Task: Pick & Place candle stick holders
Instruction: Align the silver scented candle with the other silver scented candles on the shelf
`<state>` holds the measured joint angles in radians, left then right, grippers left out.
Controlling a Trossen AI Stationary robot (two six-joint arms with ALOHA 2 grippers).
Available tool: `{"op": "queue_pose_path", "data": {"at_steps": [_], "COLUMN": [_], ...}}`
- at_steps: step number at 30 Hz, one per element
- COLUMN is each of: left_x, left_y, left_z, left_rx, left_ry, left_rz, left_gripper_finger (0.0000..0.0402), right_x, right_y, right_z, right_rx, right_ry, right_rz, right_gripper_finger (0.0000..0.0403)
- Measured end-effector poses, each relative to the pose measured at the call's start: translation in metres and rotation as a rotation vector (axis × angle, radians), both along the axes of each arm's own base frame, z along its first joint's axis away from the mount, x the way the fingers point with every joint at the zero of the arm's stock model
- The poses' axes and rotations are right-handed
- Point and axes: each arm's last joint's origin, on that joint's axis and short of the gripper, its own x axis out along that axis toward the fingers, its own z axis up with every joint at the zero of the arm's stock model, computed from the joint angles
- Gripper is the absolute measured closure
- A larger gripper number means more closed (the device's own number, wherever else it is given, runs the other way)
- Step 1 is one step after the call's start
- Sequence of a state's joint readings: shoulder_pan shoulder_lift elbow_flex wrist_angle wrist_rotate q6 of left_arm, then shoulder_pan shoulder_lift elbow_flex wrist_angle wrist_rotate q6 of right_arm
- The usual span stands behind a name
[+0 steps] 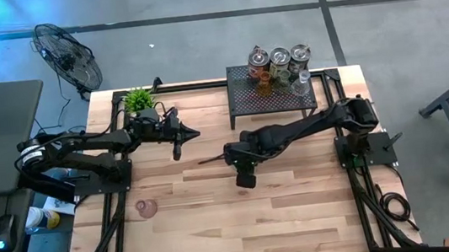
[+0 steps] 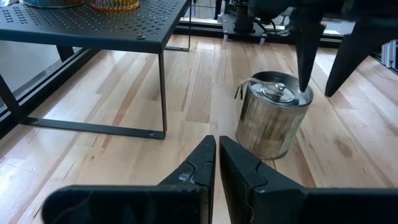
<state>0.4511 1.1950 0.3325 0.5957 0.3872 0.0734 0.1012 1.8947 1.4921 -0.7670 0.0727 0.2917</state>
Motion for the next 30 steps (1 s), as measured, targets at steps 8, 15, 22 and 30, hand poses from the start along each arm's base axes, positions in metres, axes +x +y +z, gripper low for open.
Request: {"op": "queue_pose_path", "data": {"at_steps": [8,15,22,30], "left_x": [0.0,0.0,0.0,0.0], "left_y": [0.0,0.0,0.0,0.0], "left_z": [0.0,0.0,0.0,0.0], "left_rx": [0.001,0.001,0.001,-0.001], "left_ry": [0.0,0.001,0.001,0.002], "left_rz": [0.001,0.001,-0.001,-0.004], "left_gripper_finger": [0.0383,0.0383,0.0383,0.0383], "right_x": [0.005,0.005,0.008,0.01], "right_y": [0.003,0.002,-0.009,-0.031], "right_z": [-0.011,0.004,0.045,0.101], "right_rx": [-0.055,-0.079,-0.077,-0.13], "right_ry": [0.024,0.018,-0.048,-0.124], "right_rz": [0.059,0.066,0.038,0.035], "right_gripper_finger": [0.0382,0.0396,0.0396,0.0397]}}
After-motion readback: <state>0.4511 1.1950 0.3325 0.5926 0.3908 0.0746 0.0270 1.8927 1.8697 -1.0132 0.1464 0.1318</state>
